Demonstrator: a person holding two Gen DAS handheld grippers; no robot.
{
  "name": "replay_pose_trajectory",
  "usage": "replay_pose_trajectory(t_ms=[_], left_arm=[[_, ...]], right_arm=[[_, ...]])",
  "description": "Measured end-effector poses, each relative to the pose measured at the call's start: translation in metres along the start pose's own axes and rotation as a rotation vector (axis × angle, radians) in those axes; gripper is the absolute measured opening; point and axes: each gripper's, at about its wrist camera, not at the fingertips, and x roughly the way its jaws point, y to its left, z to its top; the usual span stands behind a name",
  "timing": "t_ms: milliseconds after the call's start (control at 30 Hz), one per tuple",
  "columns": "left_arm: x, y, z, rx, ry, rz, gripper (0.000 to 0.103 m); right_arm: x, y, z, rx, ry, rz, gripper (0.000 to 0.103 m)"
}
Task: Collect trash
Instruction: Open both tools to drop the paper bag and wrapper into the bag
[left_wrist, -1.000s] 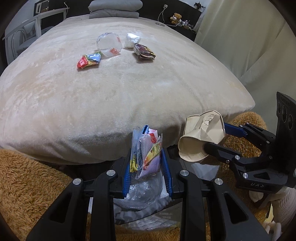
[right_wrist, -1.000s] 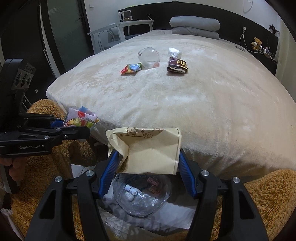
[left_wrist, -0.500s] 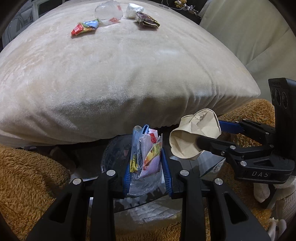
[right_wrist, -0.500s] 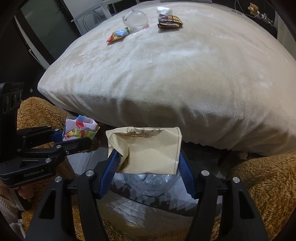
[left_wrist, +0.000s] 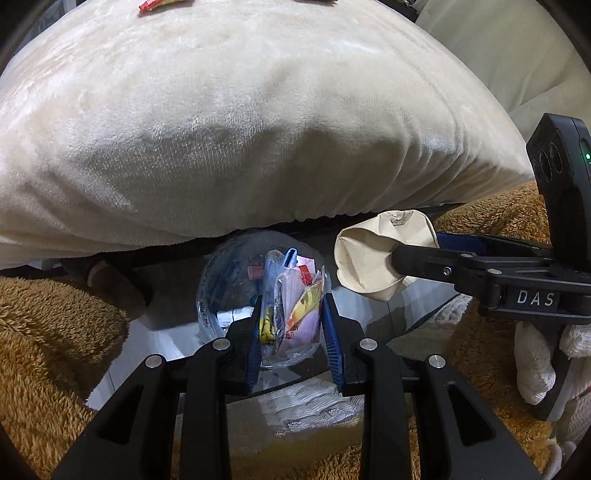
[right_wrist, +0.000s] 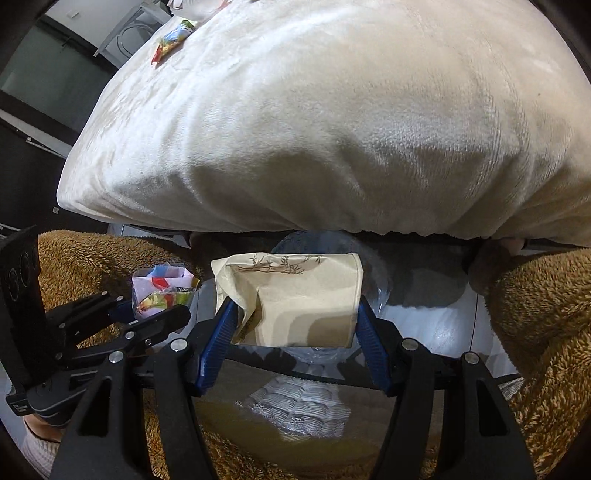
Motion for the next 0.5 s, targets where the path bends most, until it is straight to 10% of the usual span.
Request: replay_pose_trajectory(t_ms=[500], left_arm=[[0.016,0.013,0.006,-0.088,0.056,-0.022,0.051]], right_arm=[[0.015,-0.025,0.004,0.15,0.054,0.1,0.071]])
